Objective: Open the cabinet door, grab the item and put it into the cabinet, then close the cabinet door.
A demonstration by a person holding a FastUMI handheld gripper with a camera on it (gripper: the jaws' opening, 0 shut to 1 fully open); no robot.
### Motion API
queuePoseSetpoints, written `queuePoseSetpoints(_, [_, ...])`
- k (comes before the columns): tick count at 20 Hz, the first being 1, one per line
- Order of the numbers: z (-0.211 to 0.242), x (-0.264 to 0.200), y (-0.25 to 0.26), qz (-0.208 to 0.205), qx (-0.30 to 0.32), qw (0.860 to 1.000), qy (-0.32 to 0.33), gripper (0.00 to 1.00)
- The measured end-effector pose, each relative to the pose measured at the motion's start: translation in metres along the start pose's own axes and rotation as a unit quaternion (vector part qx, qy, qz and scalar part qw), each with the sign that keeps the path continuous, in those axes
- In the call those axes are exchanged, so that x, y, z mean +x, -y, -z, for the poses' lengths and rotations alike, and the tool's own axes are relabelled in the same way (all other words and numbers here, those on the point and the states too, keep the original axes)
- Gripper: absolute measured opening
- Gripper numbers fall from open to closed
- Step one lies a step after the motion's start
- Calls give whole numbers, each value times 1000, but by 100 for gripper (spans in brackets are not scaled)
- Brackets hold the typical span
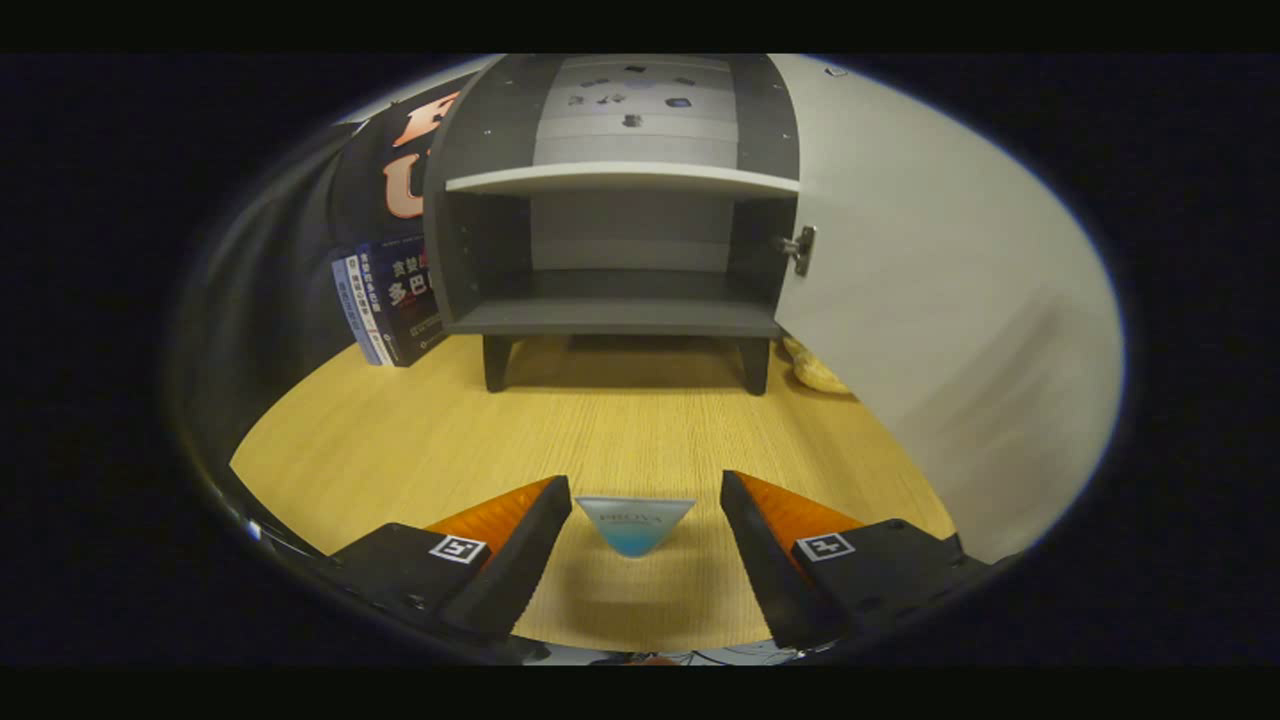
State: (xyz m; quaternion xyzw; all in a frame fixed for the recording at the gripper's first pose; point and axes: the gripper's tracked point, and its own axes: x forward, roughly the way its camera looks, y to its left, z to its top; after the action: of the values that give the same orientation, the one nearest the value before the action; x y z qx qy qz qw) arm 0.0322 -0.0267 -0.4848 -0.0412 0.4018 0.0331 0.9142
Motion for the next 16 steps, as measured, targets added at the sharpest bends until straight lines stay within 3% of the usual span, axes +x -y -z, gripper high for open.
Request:
queuePoseSetpoints(3, [25,4,5,-4,20,1000,-16,97])
queuePoseSetpoints(6, [15,-1,6,-9,34,999,11,93])
queuePoseSetpoints(9, [1,-8,4,-12,39,999,17,59])
queuePoseSetpoints(10, [-7,-16,-1,-23,45,999,20,60])
queuePoseSetpoints(13, [-57,-49,-14,-58,61,995,55,60])
queuePoseSetpoints(16, [-135,-92,-23,-75,36,990,115,60])
